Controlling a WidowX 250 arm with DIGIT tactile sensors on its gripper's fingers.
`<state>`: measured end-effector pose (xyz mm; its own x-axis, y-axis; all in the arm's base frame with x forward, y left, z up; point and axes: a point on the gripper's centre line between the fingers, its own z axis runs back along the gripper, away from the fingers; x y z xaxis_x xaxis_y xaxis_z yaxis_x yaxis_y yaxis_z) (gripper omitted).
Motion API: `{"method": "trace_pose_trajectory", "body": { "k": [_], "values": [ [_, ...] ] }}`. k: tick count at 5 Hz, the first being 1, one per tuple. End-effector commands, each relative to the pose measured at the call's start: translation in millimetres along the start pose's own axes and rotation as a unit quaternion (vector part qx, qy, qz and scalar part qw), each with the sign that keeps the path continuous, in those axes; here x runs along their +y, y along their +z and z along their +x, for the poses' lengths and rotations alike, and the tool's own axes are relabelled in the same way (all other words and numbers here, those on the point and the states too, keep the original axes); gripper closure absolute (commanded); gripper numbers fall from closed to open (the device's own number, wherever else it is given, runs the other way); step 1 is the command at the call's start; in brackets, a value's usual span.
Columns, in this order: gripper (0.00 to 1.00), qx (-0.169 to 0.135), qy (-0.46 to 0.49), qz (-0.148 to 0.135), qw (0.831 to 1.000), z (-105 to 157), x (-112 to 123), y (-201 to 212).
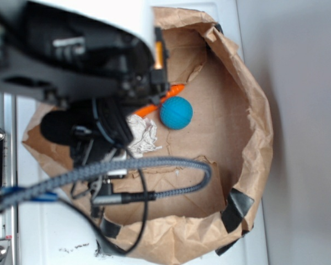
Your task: Grab the blue ball.
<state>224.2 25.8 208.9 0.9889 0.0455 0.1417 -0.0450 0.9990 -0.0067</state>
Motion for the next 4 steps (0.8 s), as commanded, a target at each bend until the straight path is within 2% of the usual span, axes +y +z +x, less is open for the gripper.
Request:
{"method": "trace_pose_trajectory", "body": {
  "k": [1,2,3,4],
  "values": [
    [0.0,-0.037,-0.045,0.009,0.998,21,23,-38],
    [0.0,-0.021,-0.033,0.028,0.999,46,34,-61],
    [0.0,-0.025,-0.018,0.051,0.998,41,31,-73],
    [0.0,-0.056,-0.024,0.047,0.997,34,27,-85]
  ]
}}
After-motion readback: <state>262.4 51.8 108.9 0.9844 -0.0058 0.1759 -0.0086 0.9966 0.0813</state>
